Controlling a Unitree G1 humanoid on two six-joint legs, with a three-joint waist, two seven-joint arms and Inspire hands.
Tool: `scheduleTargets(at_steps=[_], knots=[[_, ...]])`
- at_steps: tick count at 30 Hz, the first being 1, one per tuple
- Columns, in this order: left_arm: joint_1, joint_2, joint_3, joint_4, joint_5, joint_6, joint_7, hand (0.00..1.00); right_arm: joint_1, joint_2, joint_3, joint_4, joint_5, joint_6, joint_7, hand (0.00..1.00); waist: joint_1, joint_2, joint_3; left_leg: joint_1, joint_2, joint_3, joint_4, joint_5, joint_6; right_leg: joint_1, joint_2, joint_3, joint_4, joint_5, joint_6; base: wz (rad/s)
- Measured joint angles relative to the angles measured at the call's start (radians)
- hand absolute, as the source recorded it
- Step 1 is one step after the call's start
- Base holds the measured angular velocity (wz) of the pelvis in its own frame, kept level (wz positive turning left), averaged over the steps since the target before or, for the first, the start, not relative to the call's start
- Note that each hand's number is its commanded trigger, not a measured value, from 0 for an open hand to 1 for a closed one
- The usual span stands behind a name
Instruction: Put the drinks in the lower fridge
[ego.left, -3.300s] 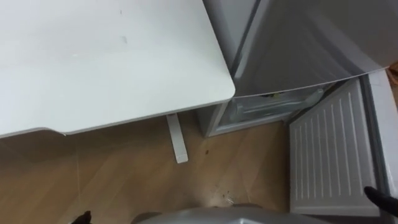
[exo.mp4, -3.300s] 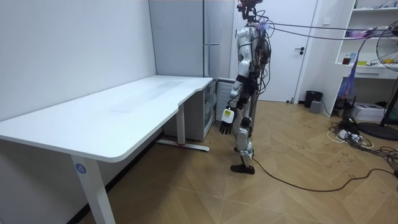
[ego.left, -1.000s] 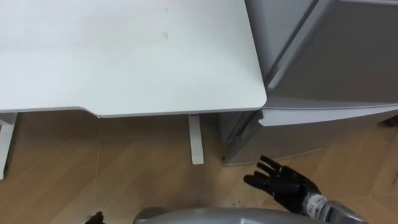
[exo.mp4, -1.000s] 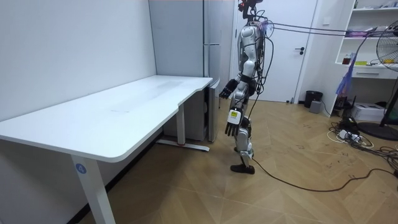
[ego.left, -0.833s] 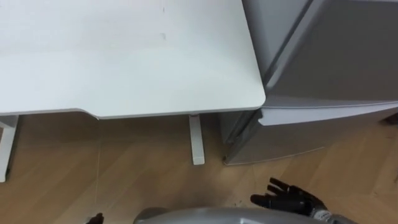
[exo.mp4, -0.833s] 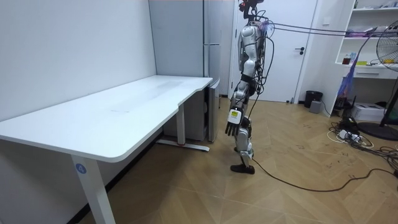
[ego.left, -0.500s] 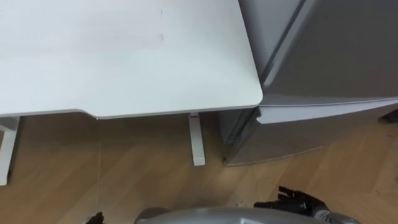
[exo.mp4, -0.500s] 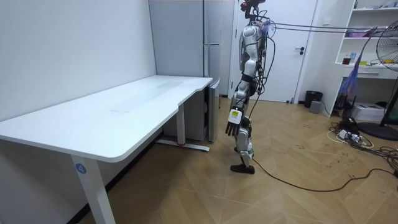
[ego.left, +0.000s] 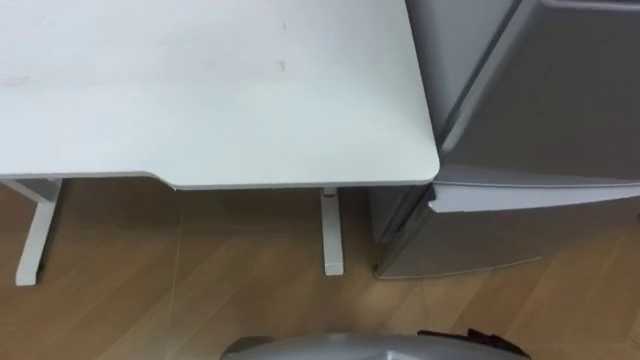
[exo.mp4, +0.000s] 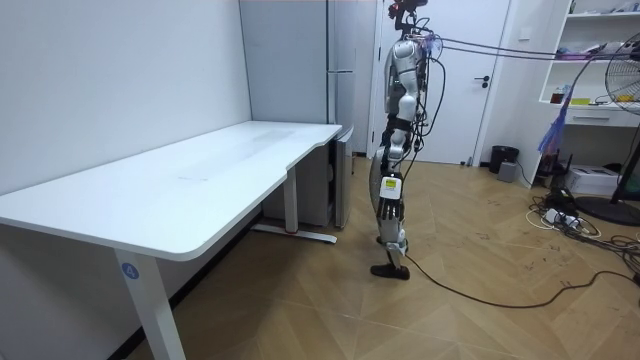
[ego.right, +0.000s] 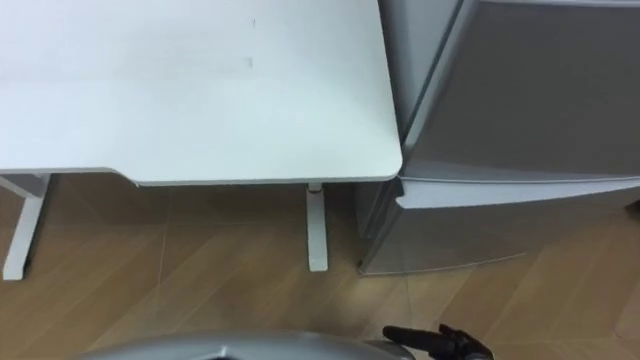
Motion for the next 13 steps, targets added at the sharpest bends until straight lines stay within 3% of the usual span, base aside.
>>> scheduleTargets(at_steps=[13], knots=[[-0.004, 0.0, 0.058, 0.012, 0.001, 0.004, -0.017, 0.0, -0.001, 0.0, -0.009, 0.017, -0.012, 0.001, 0.008, 0.0, 0.005, -0.003, -0.0002, 0.016, -0.002, -0.017, 0.0, 0.001, -0.002, 0.025, -0.001, -0.001, 0.001, -0.014, -0.001, 0.05]])
